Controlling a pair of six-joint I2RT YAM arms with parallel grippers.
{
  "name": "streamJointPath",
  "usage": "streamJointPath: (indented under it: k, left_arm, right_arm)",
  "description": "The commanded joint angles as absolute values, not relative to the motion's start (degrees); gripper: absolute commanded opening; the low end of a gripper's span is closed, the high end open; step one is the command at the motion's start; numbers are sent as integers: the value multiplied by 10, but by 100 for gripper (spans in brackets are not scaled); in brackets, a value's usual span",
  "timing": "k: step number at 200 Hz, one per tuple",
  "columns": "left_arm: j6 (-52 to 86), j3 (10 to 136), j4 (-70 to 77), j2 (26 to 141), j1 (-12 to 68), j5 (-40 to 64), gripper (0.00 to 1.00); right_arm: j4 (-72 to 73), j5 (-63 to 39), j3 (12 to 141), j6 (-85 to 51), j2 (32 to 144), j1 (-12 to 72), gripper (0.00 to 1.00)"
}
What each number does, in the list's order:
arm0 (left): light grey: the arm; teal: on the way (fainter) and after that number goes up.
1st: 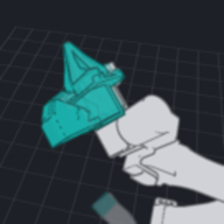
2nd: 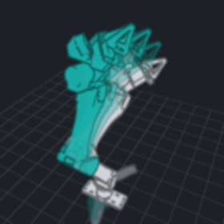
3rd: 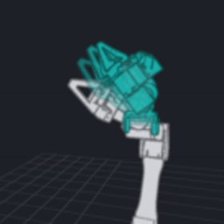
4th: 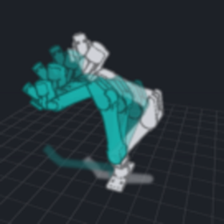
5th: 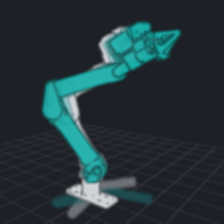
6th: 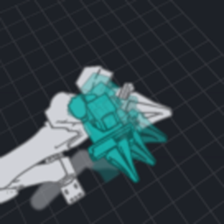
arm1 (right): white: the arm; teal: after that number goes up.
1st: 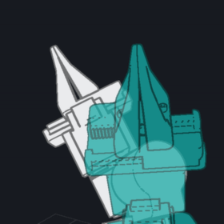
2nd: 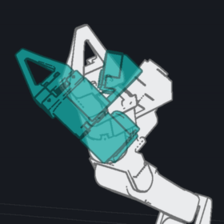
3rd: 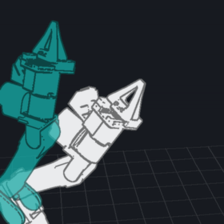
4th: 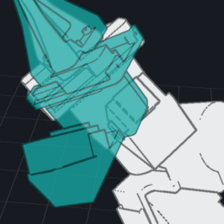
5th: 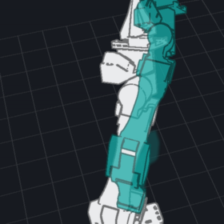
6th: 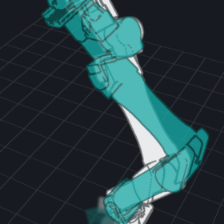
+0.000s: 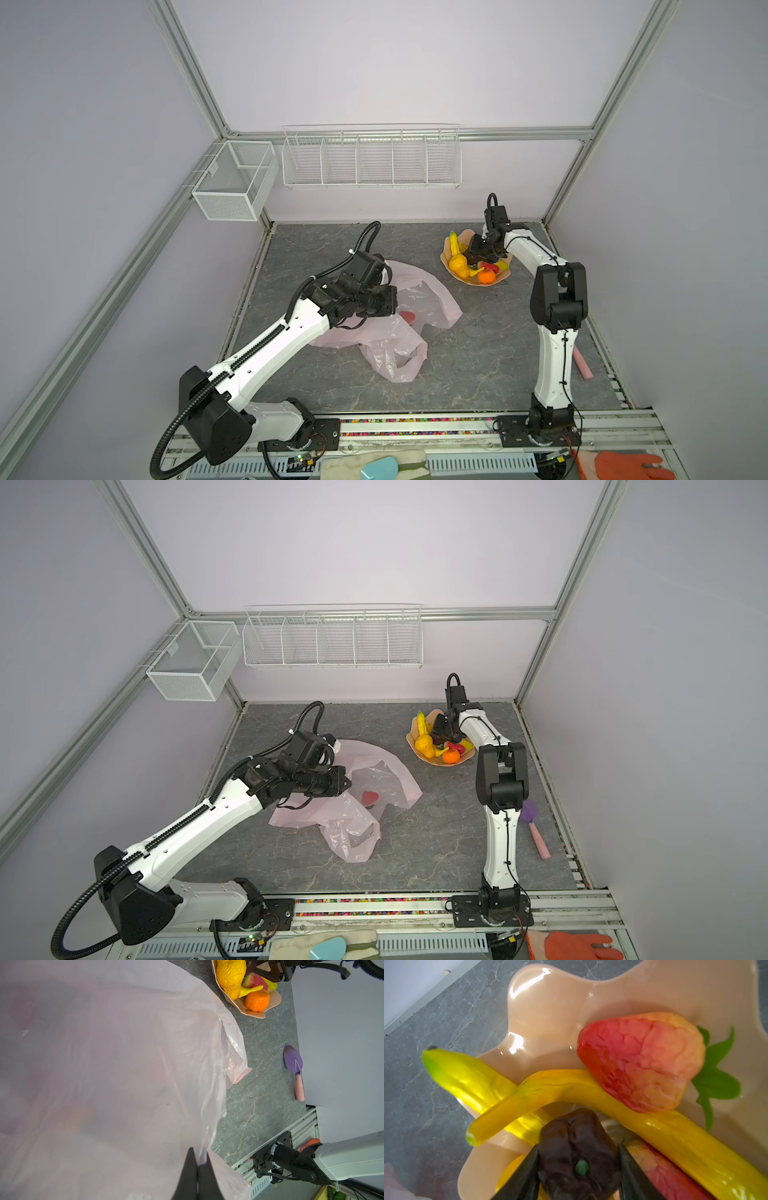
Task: Place the fruits into the plastic bag
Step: Pick up the fruit from the plate.
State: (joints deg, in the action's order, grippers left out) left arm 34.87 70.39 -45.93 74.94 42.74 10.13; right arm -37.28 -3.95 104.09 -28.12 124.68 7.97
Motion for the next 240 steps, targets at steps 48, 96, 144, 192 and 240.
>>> streamJointPath:
  k: [48,96,144,192,240]
  left_arm:
    - [343,710,-455,754,425,106,0]
    - [337,714,-454,758,425,109,0]
    - [332,719,-458,762,425,110,0]
    - [327,725,-457,770,425,113,0]
    - [324,737,-455,784,425,117,0]
  right_arm:
    - [-339,-44,978,-289,1122,76,37]
    - [-330,-58,932,-294,1053,76,36]
    - [-282,-86,794,-327,927,79,35]
    - [-243,-137,617,-377,757,91,33]
    - [-240,-176,463,-411,587,114,33]
